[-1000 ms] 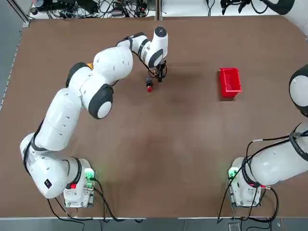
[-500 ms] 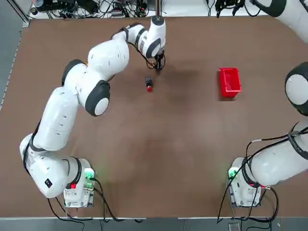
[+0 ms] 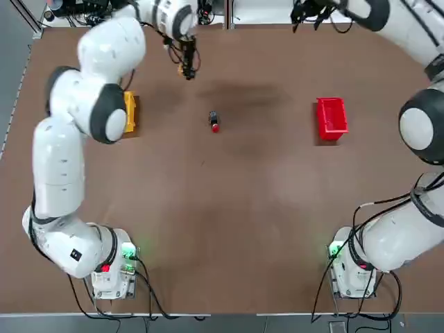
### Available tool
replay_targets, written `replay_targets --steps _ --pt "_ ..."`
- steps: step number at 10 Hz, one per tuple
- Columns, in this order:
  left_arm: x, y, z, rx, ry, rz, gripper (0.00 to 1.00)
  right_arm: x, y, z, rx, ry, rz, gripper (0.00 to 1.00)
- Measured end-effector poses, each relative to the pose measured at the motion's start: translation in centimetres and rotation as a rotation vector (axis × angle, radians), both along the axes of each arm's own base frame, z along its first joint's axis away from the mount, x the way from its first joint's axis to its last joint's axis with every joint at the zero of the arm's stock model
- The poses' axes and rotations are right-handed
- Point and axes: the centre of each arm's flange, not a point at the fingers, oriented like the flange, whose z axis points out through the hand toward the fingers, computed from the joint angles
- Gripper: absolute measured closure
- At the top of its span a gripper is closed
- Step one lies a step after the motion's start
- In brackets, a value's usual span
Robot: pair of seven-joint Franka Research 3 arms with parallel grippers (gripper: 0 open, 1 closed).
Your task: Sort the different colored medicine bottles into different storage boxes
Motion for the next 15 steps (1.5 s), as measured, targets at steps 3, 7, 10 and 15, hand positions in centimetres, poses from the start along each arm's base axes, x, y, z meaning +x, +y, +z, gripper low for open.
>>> replay_targets --steps 3,7,10,15 --pt "-4.4 11.1 1.3 -0.004 0.007 -0.124 0.58 -2.1 10.3 -5.9 0.002 -0.001 0.067 0.00" --pt "-9.2 25.2 -1.1 -0.013 -0.035 -0.209 0.58 -9.7 25.2 -14.4 -0.031 -0.017 0.185 0.00" --pt "-11.1 31.4 -4.9 0.003 -0.076 -0.216 0.58 -14.1 32.4 -20.6 -0.122 -0.059 0.207 0.00" --pt "-11.2 32.1 -5.1 0.004 -0.073 -0.227 0.48 -10.9 33.9 -24.2 -0.066 -0.130 0.101 0.00"
